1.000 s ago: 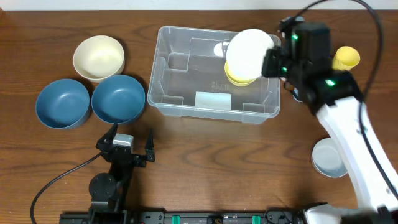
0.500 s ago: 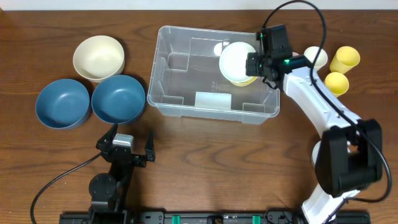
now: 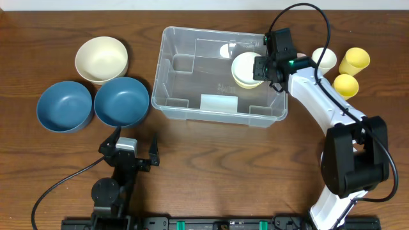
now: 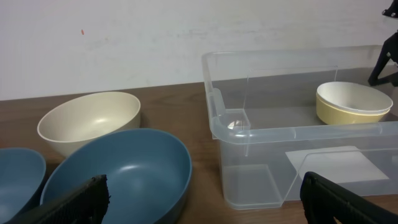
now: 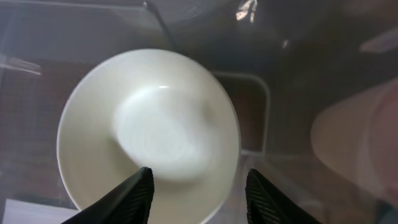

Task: Pack container
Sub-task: 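Carry the white bowl into the bin, stack it on the yellow bowl, then move the right gripper to the grey bowl and grasp its rim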

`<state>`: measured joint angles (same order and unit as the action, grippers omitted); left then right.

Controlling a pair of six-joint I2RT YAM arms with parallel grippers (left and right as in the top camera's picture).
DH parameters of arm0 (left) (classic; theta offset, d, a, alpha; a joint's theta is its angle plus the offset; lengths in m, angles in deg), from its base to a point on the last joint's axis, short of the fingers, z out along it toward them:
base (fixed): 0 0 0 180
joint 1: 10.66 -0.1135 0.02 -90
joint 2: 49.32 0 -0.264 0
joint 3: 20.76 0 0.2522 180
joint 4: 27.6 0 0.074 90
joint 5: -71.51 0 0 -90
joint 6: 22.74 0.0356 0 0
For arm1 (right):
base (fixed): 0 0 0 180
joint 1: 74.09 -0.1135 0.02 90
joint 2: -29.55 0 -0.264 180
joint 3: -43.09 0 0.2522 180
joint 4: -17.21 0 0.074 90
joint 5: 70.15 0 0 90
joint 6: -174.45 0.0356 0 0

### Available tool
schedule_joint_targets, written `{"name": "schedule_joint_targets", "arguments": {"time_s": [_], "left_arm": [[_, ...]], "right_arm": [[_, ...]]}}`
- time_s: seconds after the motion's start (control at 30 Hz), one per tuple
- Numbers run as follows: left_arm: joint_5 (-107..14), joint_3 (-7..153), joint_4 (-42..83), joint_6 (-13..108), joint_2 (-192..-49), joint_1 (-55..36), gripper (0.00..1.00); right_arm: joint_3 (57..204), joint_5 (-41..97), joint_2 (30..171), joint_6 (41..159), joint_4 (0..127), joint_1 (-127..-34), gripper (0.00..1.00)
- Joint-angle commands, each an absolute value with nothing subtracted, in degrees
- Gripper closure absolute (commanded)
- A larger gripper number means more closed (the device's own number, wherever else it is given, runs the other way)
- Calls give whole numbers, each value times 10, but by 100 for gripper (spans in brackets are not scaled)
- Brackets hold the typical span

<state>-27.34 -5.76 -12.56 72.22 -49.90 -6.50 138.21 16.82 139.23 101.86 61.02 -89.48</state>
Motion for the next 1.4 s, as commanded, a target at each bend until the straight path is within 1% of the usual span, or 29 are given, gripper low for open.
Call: {"name": "schedule_joint_targets", "arguments": {"time_s": [0.0,0.07,0.1,0.23,0.3,0.5,0.67,0.8,0.83,0.87,0.93,1.1,1.23,1.37], "left_arm": [[-284,-68,-106,728,-496,-68,2],[-284,-68,-106,728,-496,-68,2],[-284,-68,-106,728,-496,-68,2],[-284,-68,-106,728,-496,-68,2],[-284,-68,-106,728,-496,-68,2],[-284,-68,-106,728,-496,-68,2],[-284,-68,-106,728,-496,-68,2],[-284,-68,-106,728,-496,-68,2],[-284,-68,-106,728,-496,-68,2],[-284,-68,-106,728,-496,-68,2],[-284,-68,-106,728,-496,-68,2],[-284,-68,-106,728,-496,-68,2],[-284,-68,-106,728,-496,-68,2],[-284,-68,-106,728,-496,-68,2]], "right_arm": [[1430,175,1376,1004,643,-910,46],[1464,176,1363,1005,694,-918,42],[1487,180,1355,1005,727,-923,38],[1567,208,1322,1025,857,-932,28],[1595,207,1301,1039,919,-931,26],[1612,190,1214,1064,1085,-889,23],[1612,152,1145,1076,1215,-814,23],[1612,110,1094,1076,1282,-737,21],[1610,110,1081,1074,1283,-716,21],[1606,116,1064,1069,1283,-693,18],[1599,115,1032,1069,1283,-645,16],[1543,115,956,1082,1270,-527,16],[1426,115,900,1100,1216,-466,20],[1280,117,866,1134,1142,-443,21]]}}
